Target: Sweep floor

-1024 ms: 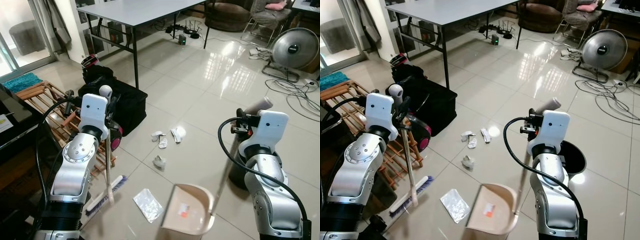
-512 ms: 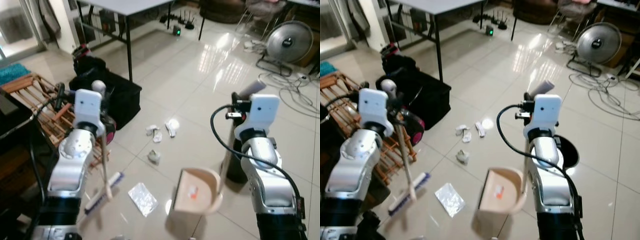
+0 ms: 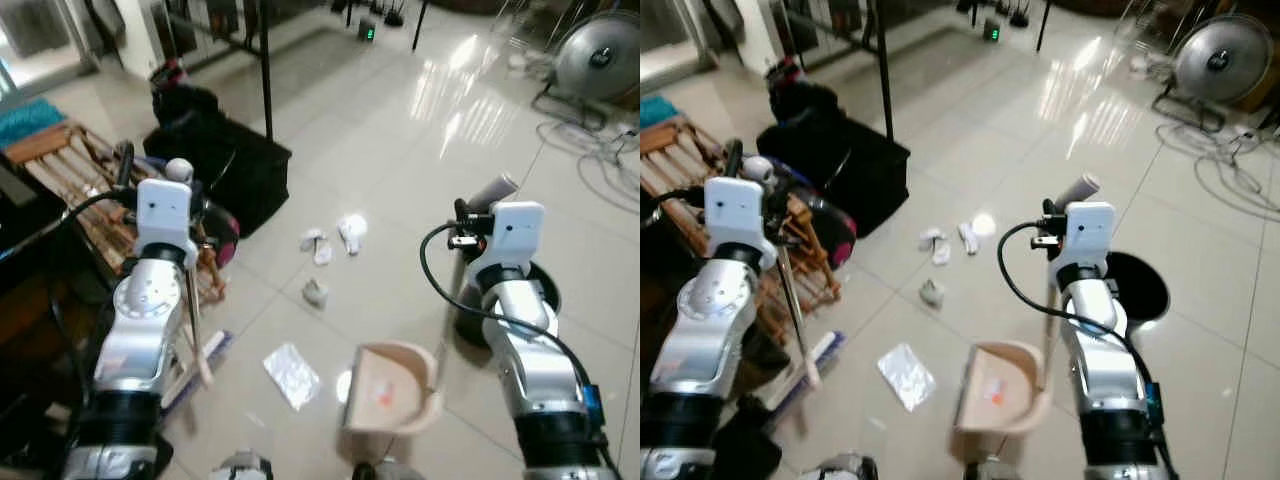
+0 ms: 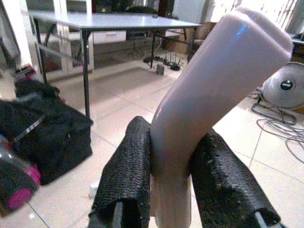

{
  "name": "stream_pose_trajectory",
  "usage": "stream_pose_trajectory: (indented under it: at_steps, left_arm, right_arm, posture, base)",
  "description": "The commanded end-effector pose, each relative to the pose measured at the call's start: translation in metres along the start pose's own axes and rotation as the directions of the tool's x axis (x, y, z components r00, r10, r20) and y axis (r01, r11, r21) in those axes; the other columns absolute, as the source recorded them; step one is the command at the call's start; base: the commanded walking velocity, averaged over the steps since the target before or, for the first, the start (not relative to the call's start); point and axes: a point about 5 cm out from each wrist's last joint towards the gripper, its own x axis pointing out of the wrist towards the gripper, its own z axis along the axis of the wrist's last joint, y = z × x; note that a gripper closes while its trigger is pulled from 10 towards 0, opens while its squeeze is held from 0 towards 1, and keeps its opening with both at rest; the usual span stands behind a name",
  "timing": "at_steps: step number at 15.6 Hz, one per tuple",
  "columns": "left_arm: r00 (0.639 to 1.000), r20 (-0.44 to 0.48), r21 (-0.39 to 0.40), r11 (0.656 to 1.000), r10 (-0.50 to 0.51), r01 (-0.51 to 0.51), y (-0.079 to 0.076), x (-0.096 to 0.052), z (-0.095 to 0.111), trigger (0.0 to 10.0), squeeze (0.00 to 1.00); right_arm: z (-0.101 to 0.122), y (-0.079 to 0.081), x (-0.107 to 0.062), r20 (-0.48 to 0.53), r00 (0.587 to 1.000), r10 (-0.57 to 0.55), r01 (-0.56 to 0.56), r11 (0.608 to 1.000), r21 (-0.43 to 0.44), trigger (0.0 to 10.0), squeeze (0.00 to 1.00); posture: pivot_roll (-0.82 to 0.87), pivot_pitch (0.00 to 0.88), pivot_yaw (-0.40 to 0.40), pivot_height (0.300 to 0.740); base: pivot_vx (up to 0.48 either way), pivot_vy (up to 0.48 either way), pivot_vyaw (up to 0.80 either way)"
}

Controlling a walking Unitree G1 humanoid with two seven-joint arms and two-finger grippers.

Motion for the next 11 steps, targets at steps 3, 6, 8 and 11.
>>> stream_pose_trajectory:
  at_steps: [3,6,8,11]
  left_arm:
    - [0.997,0.083,-0.026,1.0,0.0,0.002,-0.011,0.014,0.01,10.0,0.0]
    - [0.993,0.117,-0.071,0.997,-0.005,0.013,-0.023,0.014,-0.002,10.0,0.0]
    - [0.989,0.147,-0.036,0.999,-0.013,0.018,-0.029,0.016,-0.005,10.0,0.0]
    - [0.981,0.193,0.005,1.0,-0.021,0.021,-0.032,0.018,-0.007,10.0,0.0]
  right_arm:
    - [0.018,-0.007,0.015,0.12,0.992,0.033,-0.025,0.998,-0.066,10.0,0.0]
    - [0.006,-0.001,0.013,0.121,0.991,0.05,-0.041,0.996,-0.079,10.0,0.0]
    - [-0.001,0.005,0.01,0.115,0.991,0.063,-0.053,0.995,-0.081,10.0,0.0]
    - [-0.002,0.017,0.004,0.146,0.986,0.081,-0.07,0.995,-0.075,10.0,0.0]
  posture:
    - [0.06,0.236,-0.031,0.74]
    - [0.03,0.281,-0.075,0.74]
    - [0.02,0.304,-0.088,0.74]
    - [-0.03,0.335,-0.095,0.74]
  base:
    - [0.0,0.0,0.0]
    - [0.0,0.0,0.0]
    - [0.0,0.0,0.0]
    - [0.0,0.0,0.0]
